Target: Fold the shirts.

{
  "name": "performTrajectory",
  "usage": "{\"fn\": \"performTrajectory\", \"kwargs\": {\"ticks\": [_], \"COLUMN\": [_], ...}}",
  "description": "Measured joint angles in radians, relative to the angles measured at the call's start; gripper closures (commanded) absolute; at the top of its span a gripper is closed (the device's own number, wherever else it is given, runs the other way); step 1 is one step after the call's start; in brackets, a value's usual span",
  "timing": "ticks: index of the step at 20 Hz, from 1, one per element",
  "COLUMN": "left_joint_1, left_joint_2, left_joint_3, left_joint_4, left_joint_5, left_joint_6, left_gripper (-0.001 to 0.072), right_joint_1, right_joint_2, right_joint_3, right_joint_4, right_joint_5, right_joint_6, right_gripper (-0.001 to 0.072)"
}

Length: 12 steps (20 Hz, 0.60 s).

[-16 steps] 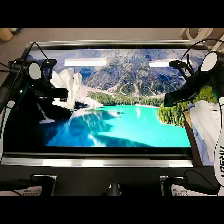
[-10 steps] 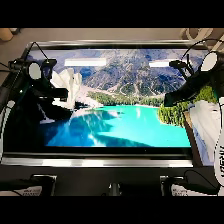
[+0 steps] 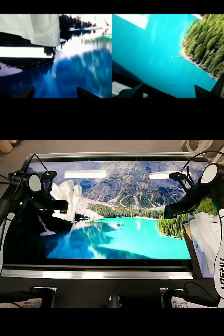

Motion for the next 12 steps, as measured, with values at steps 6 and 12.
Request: {"fn": "performTrajectory", "kwargs": {"ticks": [6,12], "left_joint_1": [0.000,0.006], "left_joint_2": [-0.004,-0.026], "left_joint_3": [0.000,0.002], "left_joint_4": [0.000,0.005], "left_joint_5": [0.096,0.391], "left_joint_6": [-0.004,-0.049], "left_gripper": [0.0068,-0.0013], "right_joint_1": [0.000,0.000], "right_joint_2": [0.000,0.000], "right_joint_3": [0.000,0.000], "right_joint_4": [-0.003,-0.053], "right_joint_5": [-0.093,-0.216], "right_joint_6": [0.000,-0.001], "right_gripper": [0.0021,0.0028]}}
